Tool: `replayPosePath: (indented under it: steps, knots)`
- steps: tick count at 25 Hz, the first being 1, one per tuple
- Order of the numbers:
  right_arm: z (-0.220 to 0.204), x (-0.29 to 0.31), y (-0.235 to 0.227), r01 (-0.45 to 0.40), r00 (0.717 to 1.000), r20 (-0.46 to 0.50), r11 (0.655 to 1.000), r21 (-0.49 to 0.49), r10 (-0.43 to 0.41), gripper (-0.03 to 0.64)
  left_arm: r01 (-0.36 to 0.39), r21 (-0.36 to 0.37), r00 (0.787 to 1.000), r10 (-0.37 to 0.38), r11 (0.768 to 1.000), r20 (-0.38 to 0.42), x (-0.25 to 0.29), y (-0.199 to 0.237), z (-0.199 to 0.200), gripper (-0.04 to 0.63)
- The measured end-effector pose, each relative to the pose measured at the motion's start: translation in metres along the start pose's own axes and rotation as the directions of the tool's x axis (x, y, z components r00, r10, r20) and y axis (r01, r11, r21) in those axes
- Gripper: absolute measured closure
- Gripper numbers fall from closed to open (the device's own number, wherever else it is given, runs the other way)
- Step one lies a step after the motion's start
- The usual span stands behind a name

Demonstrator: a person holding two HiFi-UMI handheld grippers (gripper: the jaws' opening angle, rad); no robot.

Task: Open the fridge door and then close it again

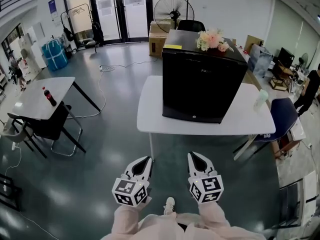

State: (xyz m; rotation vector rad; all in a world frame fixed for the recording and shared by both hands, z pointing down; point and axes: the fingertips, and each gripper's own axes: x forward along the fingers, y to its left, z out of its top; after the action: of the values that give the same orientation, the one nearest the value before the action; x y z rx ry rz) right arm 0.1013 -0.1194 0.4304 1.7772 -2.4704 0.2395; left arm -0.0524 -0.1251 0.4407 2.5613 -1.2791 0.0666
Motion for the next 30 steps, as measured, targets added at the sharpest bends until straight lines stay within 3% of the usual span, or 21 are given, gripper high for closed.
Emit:
replayPosePath:
  steps: [11,15,21,26,30]
  knots:
    - [0.015,0.080,-0.061,-0.008,1.000,0.004,1.000,-0.029,0.009,0.604,-0.019,0.009,1.000,0.018,1.000,0.013,0.089,0.027,0.015,0.584]
    - [0.024,0.096,-0.071,-0.023,1.000,0.012,0.993,-0.114,0.025,0.604,-0.014,0.015,1.000,0.013,1.000,0.018,0.105,0.029,0.016,0.584]
    - [0.056,0.117,-0.072,-0.121,0.990,0.034,0.954,-0.273,0.135,0.604,0.010,0.043,1.000,-0.011,0.999,0.025,0.123,0.032,0.027,0.584]
    - [0.089,0.136,-0.087,-0.114,0.987,0.067,0.935,-0.334,0.145,0.604,0.038,0.047,0.998,-0.041,0.998,0.051,0.142,0.041,0.046,0.584]
    - [0.113,0.158,-0.091,-0.121,0.984,0.070,0.893,-0.433,0.167,0.604,0.066,0.061,0.996,-0.069,0.996,0.060,0.167,0.057,0.063,0.584]
